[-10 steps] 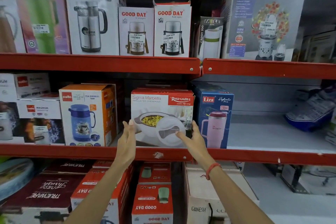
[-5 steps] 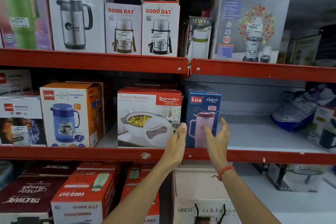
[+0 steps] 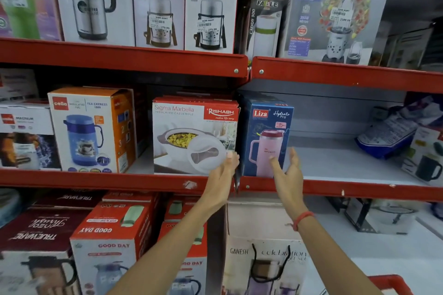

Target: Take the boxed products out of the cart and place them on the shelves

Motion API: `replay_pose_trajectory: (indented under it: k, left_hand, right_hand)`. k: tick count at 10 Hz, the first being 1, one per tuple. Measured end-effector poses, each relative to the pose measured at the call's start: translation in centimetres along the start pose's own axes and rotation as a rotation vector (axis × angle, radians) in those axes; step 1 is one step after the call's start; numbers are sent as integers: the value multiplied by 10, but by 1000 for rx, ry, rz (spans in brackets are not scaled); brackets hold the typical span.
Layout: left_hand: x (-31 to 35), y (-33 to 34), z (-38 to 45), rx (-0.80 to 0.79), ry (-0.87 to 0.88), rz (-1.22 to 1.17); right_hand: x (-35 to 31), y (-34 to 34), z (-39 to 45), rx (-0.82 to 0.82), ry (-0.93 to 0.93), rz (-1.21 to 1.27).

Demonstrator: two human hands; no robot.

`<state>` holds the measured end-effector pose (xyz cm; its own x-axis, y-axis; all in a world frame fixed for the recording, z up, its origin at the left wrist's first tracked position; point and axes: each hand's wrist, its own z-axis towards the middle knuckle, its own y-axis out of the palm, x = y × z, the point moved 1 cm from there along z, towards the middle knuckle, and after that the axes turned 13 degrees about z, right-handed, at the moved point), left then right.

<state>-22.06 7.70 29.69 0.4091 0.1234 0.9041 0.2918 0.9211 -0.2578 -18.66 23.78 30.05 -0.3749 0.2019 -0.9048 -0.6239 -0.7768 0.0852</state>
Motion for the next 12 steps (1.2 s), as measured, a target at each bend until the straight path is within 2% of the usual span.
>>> replay_pose_trajectory:
  k: [1, 2, 3, 4, 5, 6, 9, 10, 11, 12]
  left_hand:
    - [-43, -38, -40, 226, 3, 52]
    - [-92, -71, -88, 387, -224, 258]
    - [-128, -81, -117, 367, -456, 313]
    - [-145, -81, -127, 253, -637, 221]
    - [-150, -81, -128, 222, -662, 124]
    - [-156, -84, -129, 230, -671, 71]
    - [-149, -83, -133, 192, -676, 146]
    - [-142, -84, -134, 207, -638, 189]
    - [-123, -88, -137, 233, -538, 249]
    - [-81, -92, -128, 289, -264, 323]
  right_hand:
    - [11, 10, -51, -10, -151, 19]
    - [42, 28, -113, -196, -108, -21]
    - [77, 58, -159, -526, 216, -112]
    - [97, 80, -182, -680, 458, -180]
    - [102, 87, -186, -682, 567, -232]
    - [105, 89, -185, -649, 570, -274]
    - [108, 85, -187, -714, 550, -318]
    - [108, 86, -184, -654, 512, -305]
    - [89, 84, -178, -601, 435, -310]
    - [48, 88, -162, -570, 141, -263]
